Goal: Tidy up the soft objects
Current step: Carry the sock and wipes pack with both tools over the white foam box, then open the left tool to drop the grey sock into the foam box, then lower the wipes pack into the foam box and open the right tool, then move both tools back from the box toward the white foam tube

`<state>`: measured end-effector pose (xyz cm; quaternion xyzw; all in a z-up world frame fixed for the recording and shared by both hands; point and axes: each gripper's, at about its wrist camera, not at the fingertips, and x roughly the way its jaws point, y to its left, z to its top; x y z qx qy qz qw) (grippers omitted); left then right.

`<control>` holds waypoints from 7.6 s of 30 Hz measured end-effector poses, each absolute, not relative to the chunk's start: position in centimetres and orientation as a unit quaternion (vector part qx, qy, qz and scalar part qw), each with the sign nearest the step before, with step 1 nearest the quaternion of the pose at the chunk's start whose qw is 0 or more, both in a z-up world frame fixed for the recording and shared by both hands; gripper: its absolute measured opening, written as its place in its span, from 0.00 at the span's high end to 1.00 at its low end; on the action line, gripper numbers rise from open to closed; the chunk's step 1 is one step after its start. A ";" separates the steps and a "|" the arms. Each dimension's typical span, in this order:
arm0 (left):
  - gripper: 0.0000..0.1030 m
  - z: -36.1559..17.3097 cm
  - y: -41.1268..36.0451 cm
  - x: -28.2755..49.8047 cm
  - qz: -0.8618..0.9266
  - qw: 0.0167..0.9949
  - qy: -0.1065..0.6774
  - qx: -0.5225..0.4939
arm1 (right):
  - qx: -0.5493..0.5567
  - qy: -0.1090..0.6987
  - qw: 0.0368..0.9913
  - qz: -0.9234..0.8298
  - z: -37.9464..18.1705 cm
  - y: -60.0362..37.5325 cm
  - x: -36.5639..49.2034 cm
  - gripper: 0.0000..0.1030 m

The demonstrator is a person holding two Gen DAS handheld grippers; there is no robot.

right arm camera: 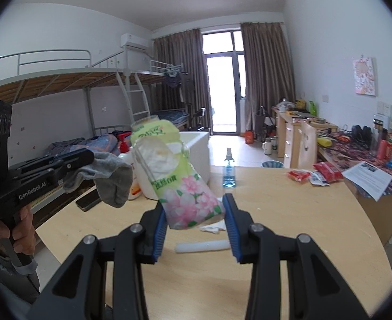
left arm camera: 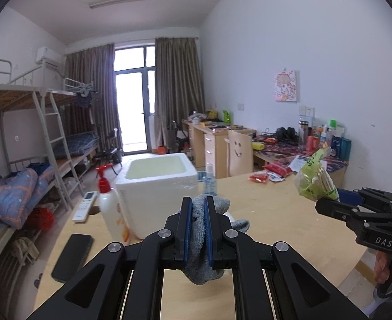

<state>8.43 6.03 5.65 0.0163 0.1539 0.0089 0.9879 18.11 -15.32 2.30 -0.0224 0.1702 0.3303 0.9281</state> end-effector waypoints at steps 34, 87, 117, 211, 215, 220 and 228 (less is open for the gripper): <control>0.91 6.3 13.3 11.8 0.085 0.983 0.160 -0.003 | -0.050 0.189 0.894 0.403 3.6 -7.0 23.2 0.57; 0.90 9.7 14.1 21.9 0.126 0.982 0.144 0.007 | -0.101 0.152 0.931 0.315 7.9 1.0 29.7 0.57; 0.90 8.6 15.9 28.7 0.110 0.981 0.162 0.000 | -0.095 0.189 0.929 0.303 6.8 2.9 35.6 0.57; 0.01 9.2 17.6 20.5 0.202 0.969 0.139 -0.019 | -0.093 0.230 0.908 0.336 6.0 6.7 34.7 0.20; 0.01 9.2 17.3 20.4 0.202 0.970 0.136 -0.023 | -0.092 0.225 0.911 0.334 6.4 6.0 34.4 0.20; 0.01 9.1 16.7 20.4 0.197 0.970 0.139 -0.018 | -0.087 0.219 0.915 0.328 7.0 5.0 33.6 0.18; 0.01 9.6 14.5 19.2 0.184 0.974 0.131 -0.007 | -0.084 0.204 0.921 0.321 8.0 2.9 31.2 0.14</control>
